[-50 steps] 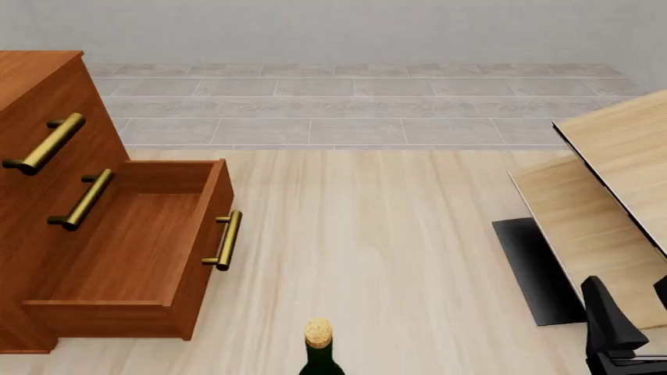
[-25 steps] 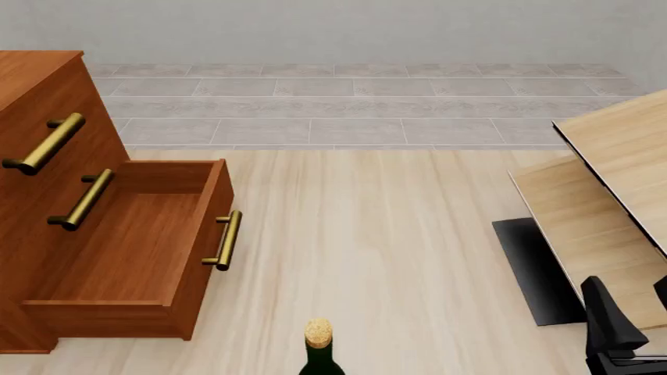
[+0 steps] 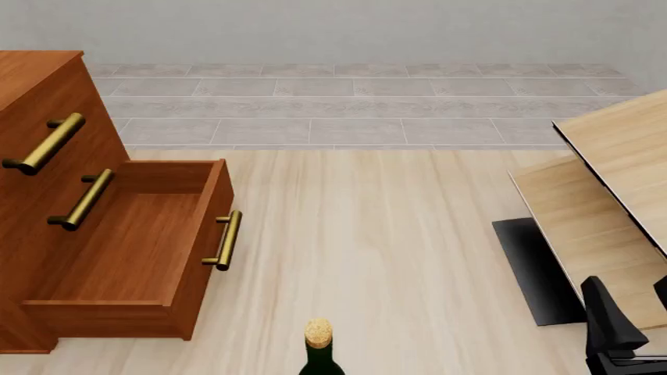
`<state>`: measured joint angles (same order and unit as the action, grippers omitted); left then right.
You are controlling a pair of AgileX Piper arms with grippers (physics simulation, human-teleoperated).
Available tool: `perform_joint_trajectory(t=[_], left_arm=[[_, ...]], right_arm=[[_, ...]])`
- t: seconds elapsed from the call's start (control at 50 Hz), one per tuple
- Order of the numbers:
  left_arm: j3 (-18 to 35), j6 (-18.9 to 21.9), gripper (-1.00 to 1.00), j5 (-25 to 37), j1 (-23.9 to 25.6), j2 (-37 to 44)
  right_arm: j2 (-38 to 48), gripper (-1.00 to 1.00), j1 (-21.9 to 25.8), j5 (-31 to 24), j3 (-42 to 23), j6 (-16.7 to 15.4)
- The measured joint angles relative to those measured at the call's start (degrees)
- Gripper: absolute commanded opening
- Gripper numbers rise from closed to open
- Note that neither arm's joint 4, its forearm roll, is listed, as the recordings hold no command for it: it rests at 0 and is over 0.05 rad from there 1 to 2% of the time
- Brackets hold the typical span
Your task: Put the bowl on top of the cabinet.
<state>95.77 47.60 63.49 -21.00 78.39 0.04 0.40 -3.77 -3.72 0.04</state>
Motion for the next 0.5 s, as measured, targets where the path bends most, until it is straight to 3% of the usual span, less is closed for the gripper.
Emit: perform_joint_trajectory(t=[0.5], left_arm=[[-2.2, 0.1, -1.0, -2.9, -0.9, 1.1]], right_arm=[[0.0, 1.0, 0.0, 0.0, 0.0, 0.0]])
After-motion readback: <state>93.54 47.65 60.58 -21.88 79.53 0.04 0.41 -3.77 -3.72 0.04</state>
